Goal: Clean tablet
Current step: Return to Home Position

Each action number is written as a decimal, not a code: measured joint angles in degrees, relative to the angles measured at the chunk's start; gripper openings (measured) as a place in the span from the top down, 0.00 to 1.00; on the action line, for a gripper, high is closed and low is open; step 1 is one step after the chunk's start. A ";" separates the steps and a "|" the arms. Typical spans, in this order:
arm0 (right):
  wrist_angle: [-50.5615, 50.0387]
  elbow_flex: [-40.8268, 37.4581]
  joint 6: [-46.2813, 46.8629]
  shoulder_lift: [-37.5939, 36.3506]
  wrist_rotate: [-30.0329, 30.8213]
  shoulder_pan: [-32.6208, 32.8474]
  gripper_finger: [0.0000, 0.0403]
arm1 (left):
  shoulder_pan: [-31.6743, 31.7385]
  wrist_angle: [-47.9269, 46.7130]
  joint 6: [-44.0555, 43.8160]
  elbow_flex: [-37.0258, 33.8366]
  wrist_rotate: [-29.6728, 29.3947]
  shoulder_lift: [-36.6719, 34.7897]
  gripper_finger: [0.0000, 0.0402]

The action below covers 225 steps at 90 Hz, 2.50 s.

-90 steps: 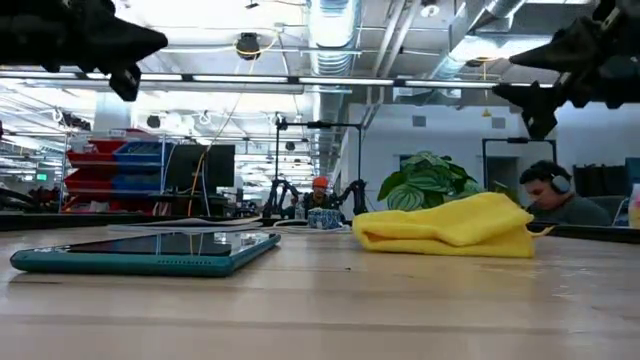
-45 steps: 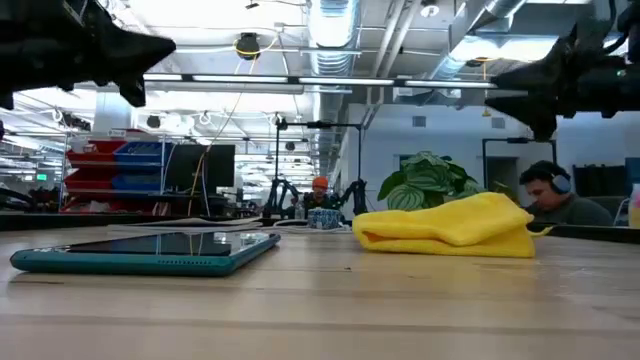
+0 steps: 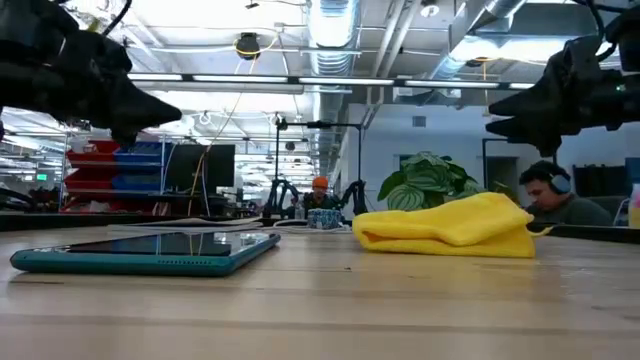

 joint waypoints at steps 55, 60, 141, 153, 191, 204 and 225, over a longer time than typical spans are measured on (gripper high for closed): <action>-0.22 -0.02 0.08 0.02 0.00 -0.02 0.50 | 0.00 -0.48 0.00 0.15 -0.13 0.11 1.00; -0.24 -0.02 0.08 0.02 0.00 -0.02 0.50 | 0.00 -0.49 0.00 0.17 -0.14 0.10 1.00; -0.11 -0.07 0.08 0.03 0.02 -0.03 0.50 | -6.69 -0.67 20.10 -0.66 3.37 -8.85 1.00; -0.11 -0.07 0.08 0.04 0.04 -0.04 0.50 | -6.69 -0.66 17.23 -0.70 3.38 -8.79 1.00; -0.09 -0.07 0.06 0.04 0.04 -0.04 0.50 | -6.67 -0.57 13.73 -0.73 3.36 -8.63 1.00; -0.09 -0.07 0.06 0.04 0.04 -0.04 0.50 | -6.67 -0.57 13.73 -0.75 3.38 -8.63 1.00; -0.07 -0.07 0.06 0.02 0.04 -0.04 0.50 | -6.67 -0.56 13.71 -0.75 3.37 -8.63 1.00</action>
